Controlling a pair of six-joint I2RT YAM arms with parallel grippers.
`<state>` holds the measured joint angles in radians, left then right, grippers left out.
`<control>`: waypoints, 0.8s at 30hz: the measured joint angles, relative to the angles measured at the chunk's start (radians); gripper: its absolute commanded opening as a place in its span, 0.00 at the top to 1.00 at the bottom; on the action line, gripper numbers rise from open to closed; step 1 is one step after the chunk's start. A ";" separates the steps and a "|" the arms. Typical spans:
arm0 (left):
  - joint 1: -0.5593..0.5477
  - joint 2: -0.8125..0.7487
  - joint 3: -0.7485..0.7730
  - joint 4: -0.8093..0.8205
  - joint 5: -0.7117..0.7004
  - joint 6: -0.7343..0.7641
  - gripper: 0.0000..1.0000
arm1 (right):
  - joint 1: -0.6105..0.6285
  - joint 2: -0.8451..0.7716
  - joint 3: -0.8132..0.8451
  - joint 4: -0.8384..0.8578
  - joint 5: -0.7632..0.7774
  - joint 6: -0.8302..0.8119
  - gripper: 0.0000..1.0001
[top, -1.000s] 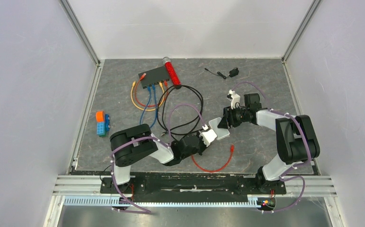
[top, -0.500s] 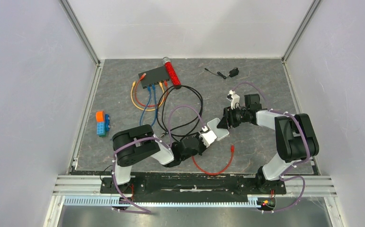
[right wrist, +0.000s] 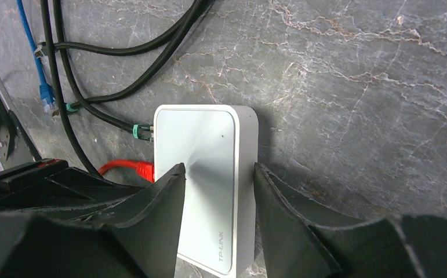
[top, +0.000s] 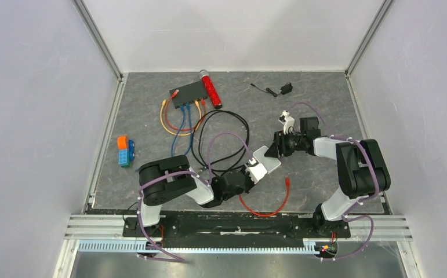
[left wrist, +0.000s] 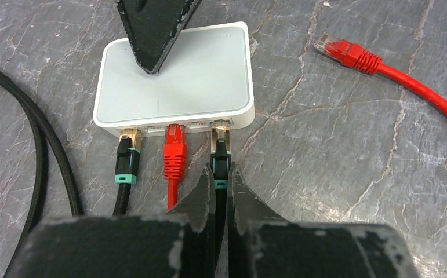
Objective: Insert the plug into the switch port
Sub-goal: Insert the connector into the switch port.
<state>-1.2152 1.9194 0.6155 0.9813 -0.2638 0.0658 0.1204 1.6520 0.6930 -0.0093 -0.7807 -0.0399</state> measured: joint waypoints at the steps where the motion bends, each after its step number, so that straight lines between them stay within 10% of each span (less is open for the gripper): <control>1: 0.000 0.001 0.000 0.000 -0.006 0.000 0.98 | 0.000 -0.002 -0.007 0.013 0.000 0.012 0.49; 24: -0.005 0.034 -0.030 0.092 -0.048 -0.029 0.98 | -0.024 -0.092 -0.235 0.327 0.014 0.213 0.55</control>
<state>-1.2198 1.9533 0.5858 1.0729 -0.3122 0.0368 0.0967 1.5604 0.4576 0.3176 -0.7666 0.1734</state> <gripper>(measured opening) 0.062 0.466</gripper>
